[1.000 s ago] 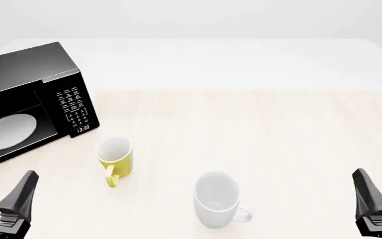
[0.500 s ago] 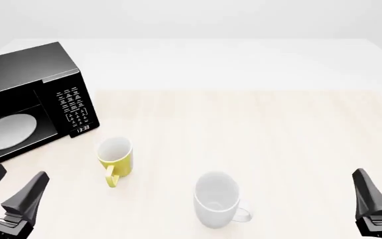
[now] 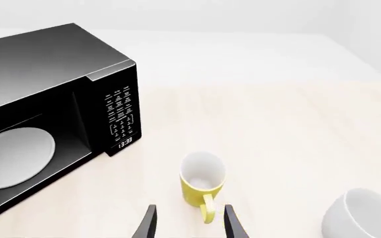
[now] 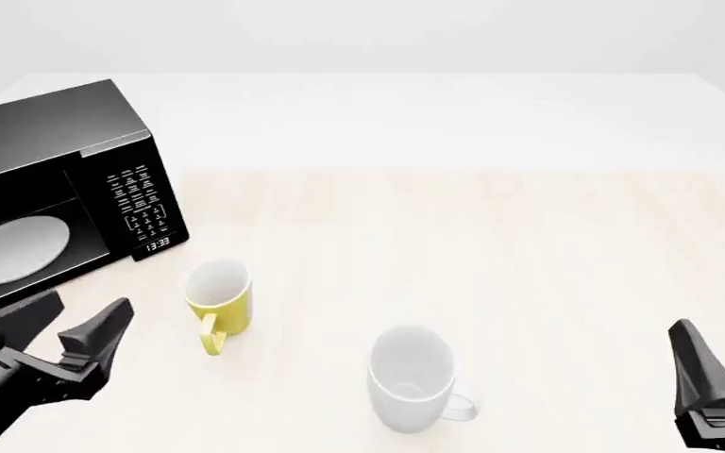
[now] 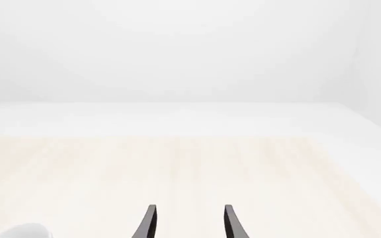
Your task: Put the yellow and white mug in the microwave and close it.
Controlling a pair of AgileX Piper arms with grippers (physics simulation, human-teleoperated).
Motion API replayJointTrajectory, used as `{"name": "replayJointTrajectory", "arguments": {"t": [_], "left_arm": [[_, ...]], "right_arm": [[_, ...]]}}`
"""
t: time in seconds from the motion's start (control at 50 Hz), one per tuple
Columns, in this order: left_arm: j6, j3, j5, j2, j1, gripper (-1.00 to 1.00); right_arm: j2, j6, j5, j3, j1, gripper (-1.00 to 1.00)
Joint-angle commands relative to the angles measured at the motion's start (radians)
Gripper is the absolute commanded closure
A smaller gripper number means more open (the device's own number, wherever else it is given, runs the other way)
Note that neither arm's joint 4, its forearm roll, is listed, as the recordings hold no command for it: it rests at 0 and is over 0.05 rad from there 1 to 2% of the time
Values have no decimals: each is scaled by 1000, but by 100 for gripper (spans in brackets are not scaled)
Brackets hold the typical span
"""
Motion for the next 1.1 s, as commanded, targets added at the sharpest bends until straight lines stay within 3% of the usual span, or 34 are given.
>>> {"name": "replayJointTrajectory", "arguments": {"t": [0.02, 0.36, 1.1], "left_arm": [[-48, -8, -81, 148, -1, -100], [-99, 5, -223, 344, -44, -100], [-11, 7, -432, 609, -66, -100]], "right_arm": [[0, 0, 0, 0, 0, -100], [0, 0, 0, 0, 0, -100], [0, 0, 0, 0, 0, -100]]}}
